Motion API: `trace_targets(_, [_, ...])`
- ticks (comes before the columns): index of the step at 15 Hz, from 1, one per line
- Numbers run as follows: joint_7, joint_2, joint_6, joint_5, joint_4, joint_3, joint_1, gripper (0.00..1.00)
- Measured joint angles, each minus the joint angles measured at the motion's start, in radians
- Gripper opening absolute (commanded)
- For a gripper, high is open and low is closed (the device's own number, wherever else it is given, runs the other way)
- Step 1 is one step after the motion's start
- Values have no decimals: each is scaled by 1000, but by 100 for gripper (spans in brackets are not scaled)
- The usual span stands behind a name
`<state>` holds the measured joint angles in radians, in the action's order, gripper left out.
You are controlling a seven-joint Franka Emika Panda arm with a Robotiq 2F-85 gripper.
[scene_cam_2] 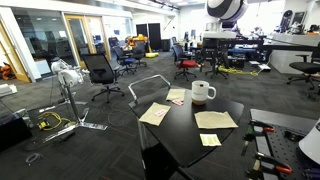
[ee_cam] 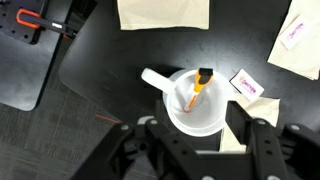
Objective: Remove the object from the cup and put it on the table
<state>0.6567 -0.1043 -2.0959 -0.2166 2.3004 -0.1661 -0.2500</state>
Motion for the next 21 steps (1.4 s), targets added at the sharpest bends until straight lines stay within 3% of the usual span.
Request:
trace_targets(11, [0, 131, -37, -2, -53, -1, 6, 47])
trace_targets(21, [0, 184, -38, -3, -80, -1, 40, 49])
